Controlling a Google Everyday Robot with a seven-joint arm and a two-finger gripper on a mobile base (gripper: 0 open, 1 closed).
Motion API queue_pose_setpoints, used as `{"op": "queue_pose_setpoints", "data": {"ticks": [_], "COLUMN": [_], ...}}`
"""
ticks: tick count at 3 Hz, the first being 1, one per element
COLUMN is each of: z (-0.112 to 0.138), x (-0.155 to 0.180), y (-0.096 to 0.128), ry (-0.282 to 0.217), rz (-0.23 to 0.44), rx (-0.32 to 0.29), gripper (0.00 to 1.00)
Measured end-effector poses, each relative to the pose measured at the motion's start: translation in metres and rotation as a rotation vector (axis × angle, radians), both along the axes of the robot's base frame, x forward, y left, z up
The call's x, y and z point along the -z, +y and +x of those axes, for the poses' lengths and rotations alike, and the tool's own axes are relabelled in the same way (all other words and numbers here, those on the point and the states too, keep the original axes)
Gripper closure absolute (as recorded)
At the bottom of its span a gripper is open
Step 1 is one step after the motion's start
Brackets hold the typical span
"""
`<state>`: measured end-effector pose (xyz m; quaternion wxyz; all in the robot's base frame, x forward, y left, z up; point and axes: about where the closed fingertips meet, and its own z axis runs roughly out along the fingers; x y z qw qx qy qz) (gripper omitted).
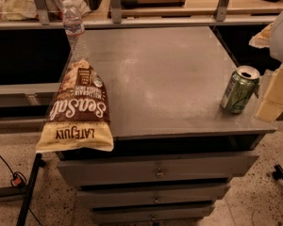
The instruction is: Move green can near brown chip bag
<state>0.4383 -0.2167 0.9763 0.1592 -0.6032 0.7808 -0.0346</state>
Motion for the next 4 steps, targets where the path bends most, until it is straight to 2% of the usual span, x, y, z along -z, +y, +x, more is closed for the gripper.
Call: {"op": "queue_pose_setpoints", "data": {"ticks": [1,2,4], "z": [0.006,0.025,0.083], "x": [-0.001,0.007,0.042], "y": [-0.002,-0.012,-0.028], "ry": [-0.007,0.014,0.027], "rz": [0.0,0.05,0.243], "rx": [0.007,0.028,0.026], "gripper": [0.0,0.0,0.0]}}
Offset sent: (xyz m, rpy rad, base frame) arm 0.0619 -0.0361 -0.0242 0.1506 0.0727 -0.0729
